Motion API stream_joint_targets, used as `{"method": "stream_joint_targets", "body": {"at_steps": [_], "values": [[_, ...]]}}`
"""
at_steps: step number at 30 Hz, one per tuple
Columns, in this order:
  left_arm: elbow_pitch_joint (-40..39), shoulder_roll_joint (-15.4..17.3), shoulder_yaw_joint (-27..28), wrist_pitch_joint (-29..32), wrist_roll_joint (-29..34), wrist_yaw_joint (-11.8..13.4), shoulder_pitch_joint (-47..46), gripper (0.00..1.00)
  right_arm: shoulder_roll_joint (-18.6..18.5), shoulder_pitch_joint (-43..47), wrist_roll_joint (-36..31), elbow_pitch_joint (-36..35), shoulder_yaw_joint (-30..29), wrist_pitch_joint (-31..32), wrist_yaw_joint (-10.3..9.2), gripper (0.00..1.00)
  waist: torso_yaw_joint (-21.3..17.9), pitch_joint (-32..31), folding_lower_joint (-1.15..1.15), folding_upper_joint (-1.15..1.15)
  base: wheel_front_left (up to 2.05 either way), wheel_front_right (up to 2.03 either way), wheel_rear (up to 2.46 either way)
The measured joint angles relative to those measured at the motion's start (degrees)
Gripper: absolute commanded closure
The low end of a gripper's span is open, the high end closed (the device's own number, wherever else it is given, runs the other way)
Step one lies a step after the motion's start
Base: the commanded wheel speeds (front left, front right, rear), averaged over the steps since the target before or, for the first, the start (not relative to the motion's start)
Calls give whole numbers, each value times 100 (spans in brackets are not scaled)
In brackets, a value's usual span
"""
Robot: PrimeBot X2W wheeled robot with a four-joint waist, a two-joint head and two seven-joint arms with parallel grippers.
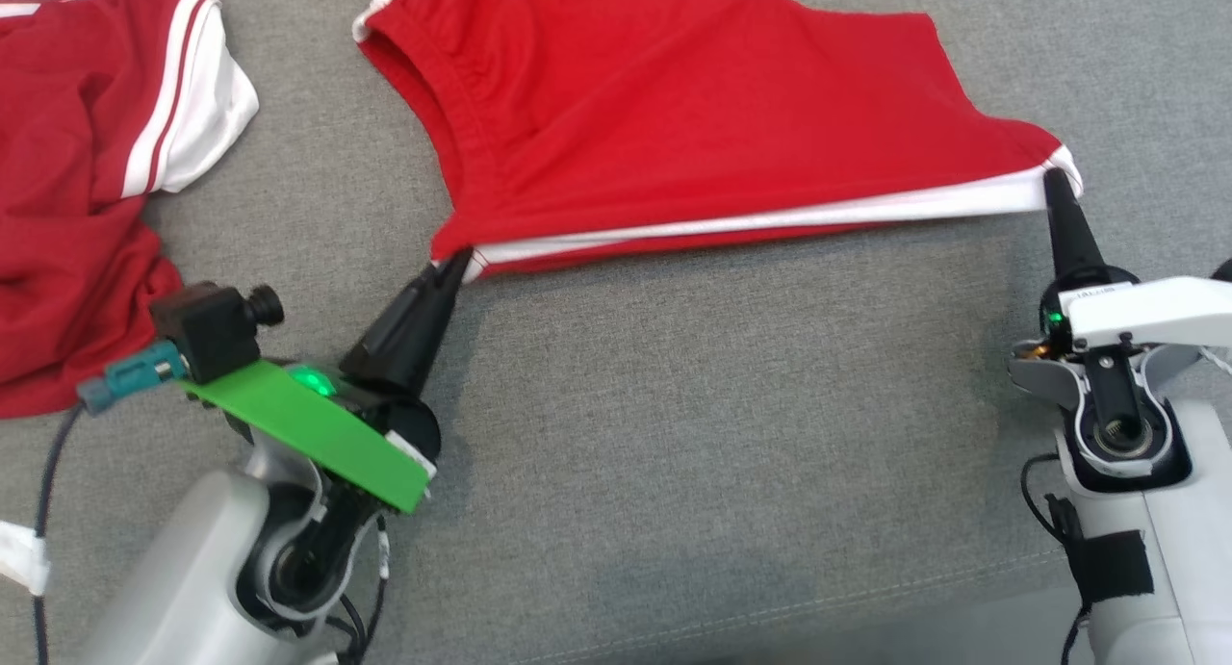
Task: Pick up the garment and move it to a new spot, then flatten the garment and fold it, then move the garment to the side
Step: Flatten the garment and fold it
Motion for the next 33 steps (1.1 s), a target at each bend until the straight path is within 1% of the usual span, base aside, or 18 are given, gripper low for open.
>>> {"method": "stream_joint_targets", "body": {"at_steps": [4,6,10,12,14,16,19,23,25,28,30,33], "values": [[-118,-66,-321,-55,-1,-43,481,100,-201,383,67,-43,-185,2,79,100,18,-159,0,0,0,0,0],[-108,-145,-425,-110,-67,-70,845,100,-263,701,202,-108,-286,49,133,100,52,-235,0,0,0,0,0],[-135,-313,-479,-308,-374,-71,1641,100,-24,1391,1055,-345,-671,270,245,100,136,-397,0,0,0,0,0],[-222,-378,-463,-400,-509,-70,1960,100,20,1714,1392,-568,-867,402,299,100,172,-488,0,0,0,0,0],[-377,-411,-453,-457,-600,-70,2179,100,4,2008,1558,-825,-978,534,301,100,207,-575,0,0,0,0,0],[-536,-381,-420,-460,-747,-70,2353,100,-80,2253,1628,-1069,-978,708,352,100,241,-646,0,0,0,0,0],[-697,-238,-399,-458,-826,-71,2591,100,-255,2458,1633,-1384,-895,949,358,100,280,-707,0,0,0,0,0],[-935,-15,-442,-292,-907,-70,2643,100,-442,2434,1595,-1785,-778,1099,355,100,287,-652,0,0,0,0,0],[-1101,14,-457,-145,-1084,-69,2630,100,-467,2284,1594,-1972,-738,1143,331,100,288,-591,0,0,0,0,0],[-1355,29,-452,88,-1318,-57,2531,100,-512,1819,1507,-2167,-581,1211,166,100,293,-465,0,0,0,0,0],[-1568,34,-341,202,-1540,43,2354,100,-599,1470,1389,-2310,-409,1321,62,100,299,-366,0,0,0,0,0],[-1828,158,-71,341,-1614,222,1937,100,-651,895,1243,-2432,-230,1378,-142,100,317,-200,0,0,0,0,0]]}}
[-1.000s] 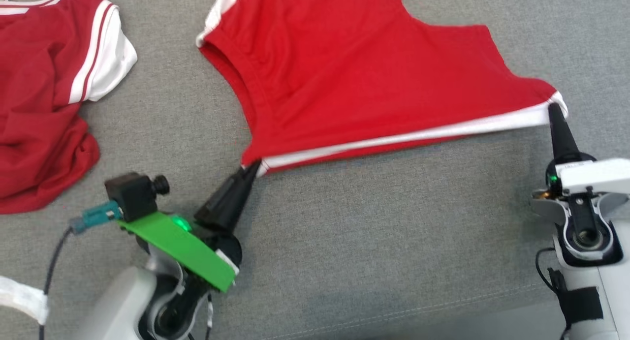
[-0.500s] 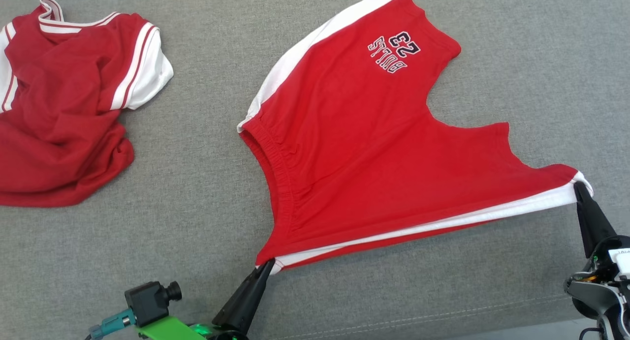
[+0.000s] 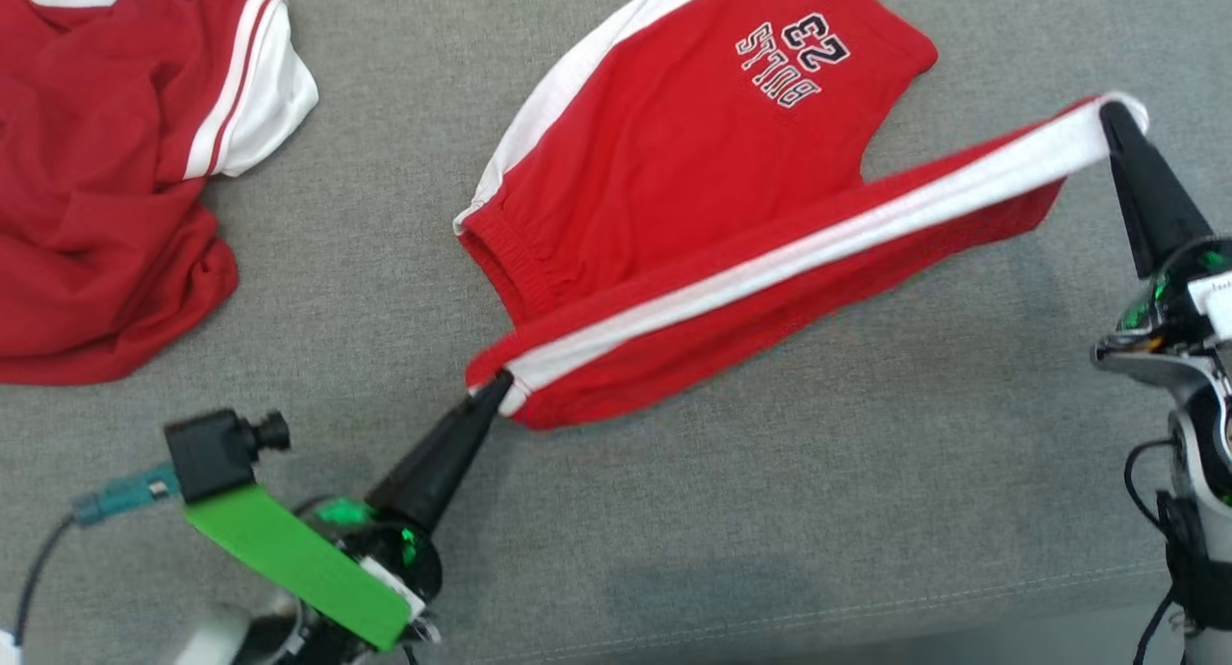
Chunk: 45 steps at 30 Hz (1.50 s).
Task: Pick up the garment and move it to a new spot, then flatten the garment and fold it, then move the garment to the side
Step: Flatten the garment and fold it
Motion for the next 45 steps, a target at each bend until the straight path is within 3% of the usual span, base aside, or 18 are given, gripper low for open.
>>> {"method": "stream_joint_targets", "body": {"at_steps": [5,12,19,23,36,37,38,39,40,45], "values": [[-285,210,296,348,-1,289,-753,100,-66,-868,-319,92,180,56,-224,100,70,313,0,0,0,0,0],[-333,227,302,869,-200,592,-1700,100,-230,-2023,-821,608,203,57,-272,100,297,861,0,0,0,0,0],[-199,369,355,1040,227,625,-2586,100,-326,-2833,-1255,1292,264,136,-270,100,585,1276,1,0,0,0,0],[63,294,316,1133,226,645,-2721,100,-330,-3078,-1564,1793,439,242,-271,100,734,1468,1,0,0,0,0],[682,-35,235,1209,181,693,-3026,100,-169,-4115,-2069,2517,689,363,-270,100,910,1676,1,0,0,0,0],[720,-59,229,1209,179,694,-3029,78,-163,-4145,-2096,2569,695,365,-270,97,916,1674,1,0,0,0,0],[771,-71,219,1209,179,706,-3036,56,-156,-4178,-2124,2620,699,365,-270,65,922,1672,1,0,0,0,0],[823,-91,224,1192,179,717,-3049,24,-149,-4214,-2151,2669,698,365,-270,24,928,1670,1,0,0,0,0],[849,-107,234,1165,183,717,-3065,0,-145,-4247,-2191,2713,709,365,-270,0,933,1667,1,0,0,0,0],[1004,-59,211,1078,485,717,-3193,0,-104,-4328,-2277,2878,778,365,-270,0,941,1634,1,0,0,0,0]]}}
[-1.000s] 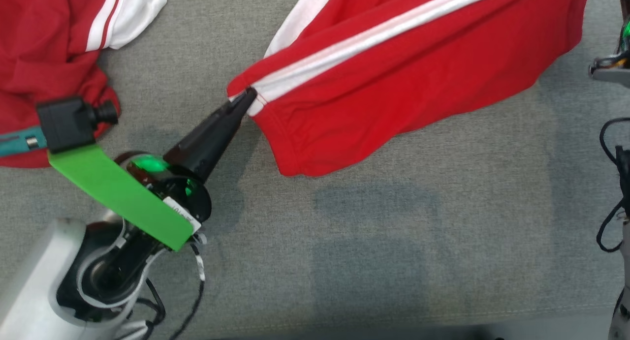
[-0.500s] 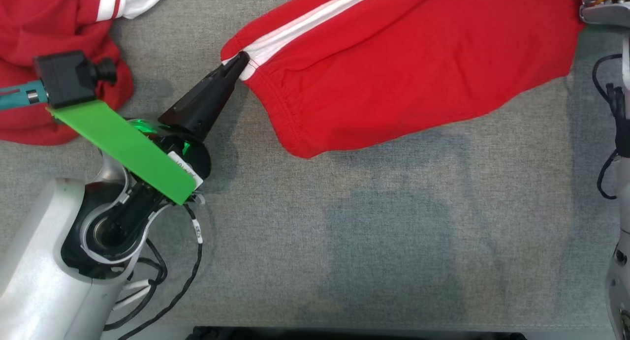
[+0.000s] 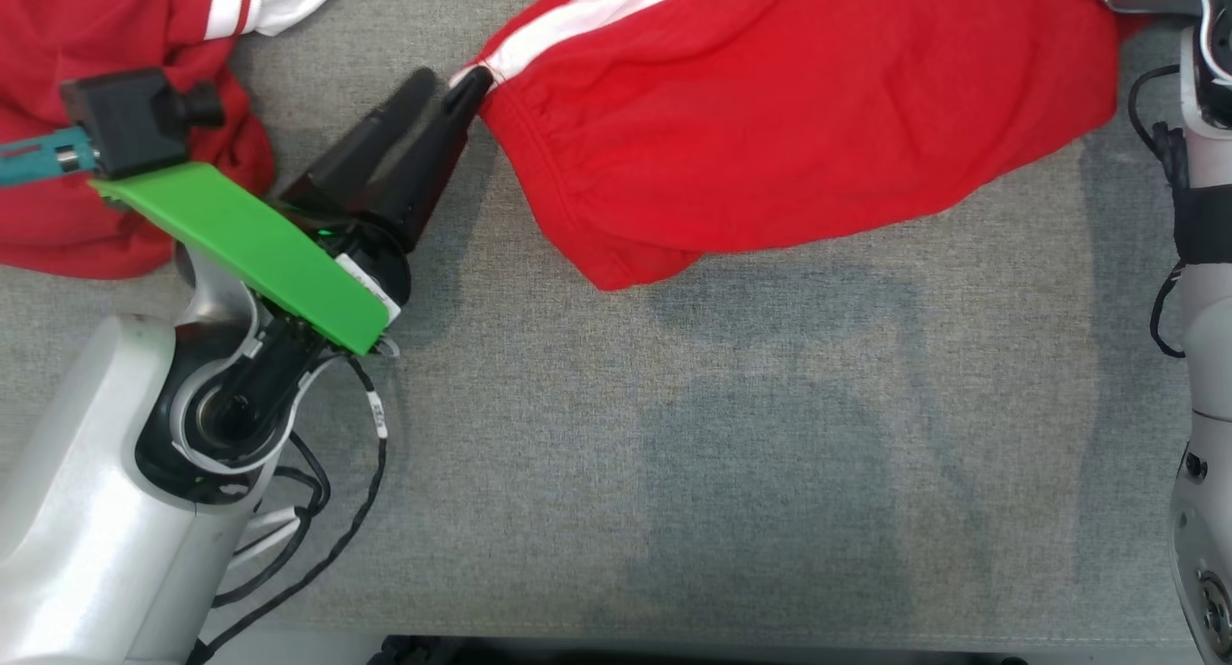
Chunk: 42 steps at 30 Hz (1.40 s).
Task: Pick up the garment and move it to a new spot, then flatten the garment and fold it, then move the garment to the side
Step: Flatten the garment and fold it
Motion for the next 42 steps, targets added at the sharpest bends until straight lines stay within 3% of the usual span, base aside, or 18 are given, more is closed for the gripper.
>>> {"method": "stream_joint_targets", "body": {"at_steps": [6,9,14,16,19,22,28,42], "values": [[123,32,44,-288,392,-1,-38,0,-35,18,-194,203,165,-90,2,0,-20,-167,0,0,0,0,0],[122,83,19,-511,683,-33,-32,0,-170,101,-454,207,330,-240,207,0,-44,-291,0,0,0,0,0],[108,335,100,-1126,1512,-97,42,0,-979,438,-1653,174,929,-673,619,0,-80,-577,0,0,0,0,0],[108,370,100,-1327,1679,-94,230,0,-1257,588,-2081,199,1101,-809,660,0,-92,-713,0,0,0,0,0],[145,401,94,-1640,1969,-51,597,0,-1388,878,-2342,344,1260,-925,705,0,-100,-930,0,0,0,0,0],[178,370,109,-1913,2097,24,972,0,-1421,1257,-2408,609,1265,-967,693,0,-90,-1156,-1,0,0,0,0],[141,308,237,-2335,2394,157,1455,0,-1521,1817,-2204,983,1053,-909,491,0,66,-1531,-1,0,0,0,0],[-193,163,492,-2526,2509,178,2134,0,-1527,1891,-1995,1167,824,-782,401,0,764,-1672,-1,0,0,0,0]]}}
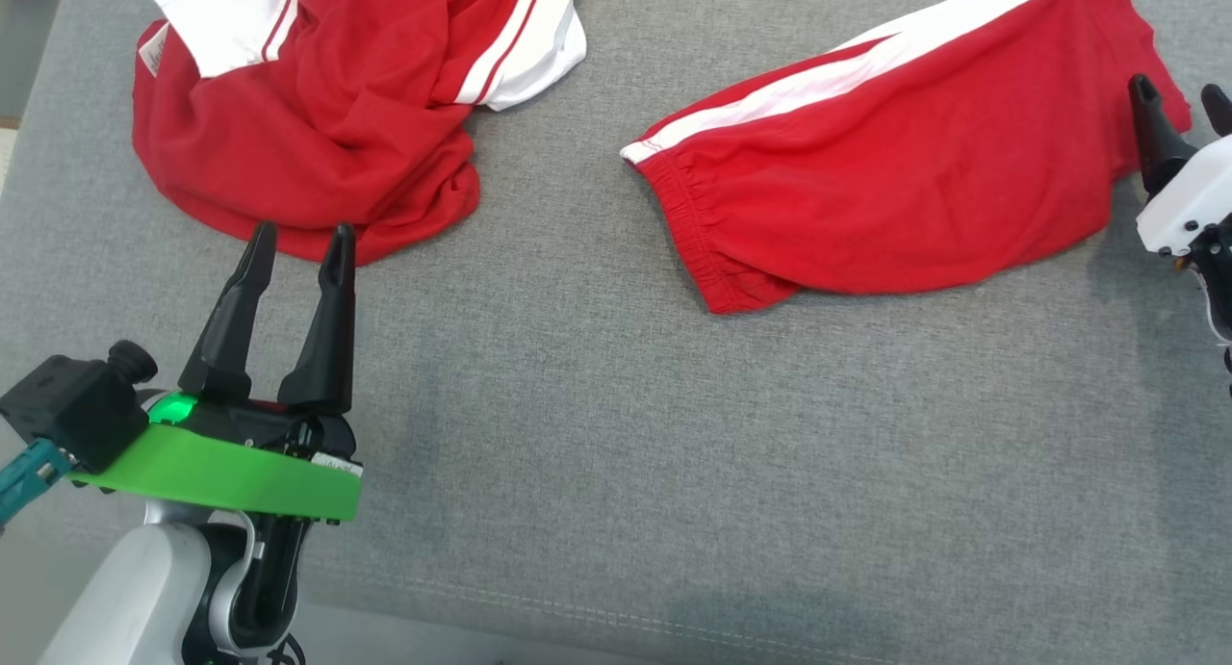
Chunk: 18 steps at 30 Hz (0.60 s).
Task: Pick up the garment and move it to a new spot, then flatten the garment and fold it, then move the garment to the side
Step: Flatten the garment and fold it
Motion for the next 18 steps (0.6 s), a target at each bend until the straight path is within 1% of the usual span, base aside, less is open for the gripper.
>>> {"method": "stream_joint_targets", "body": {"at_steps": [11,16,17,18], "values": [[-214,-146,81,-9,123,0,144,0,-326,-40,-76,345,-22,246,-82,0,241,165,0,0,0,0,0],[-330,-187,101,-10,212,8,191,0,-370,-177,-56,489,-113,363,-104,0,411,229,0,0,0,0,0],[-343,-199,105,-11,242,8,195,0,-367,-199,-21,506,-120,388,-104,9,439,239,0,0,0,0,0],[-345,-218,115,-43,257,8,206,0,-363,-233,54,525,-141,436,-101,64,464,249,0,0,0,0,0]]}}
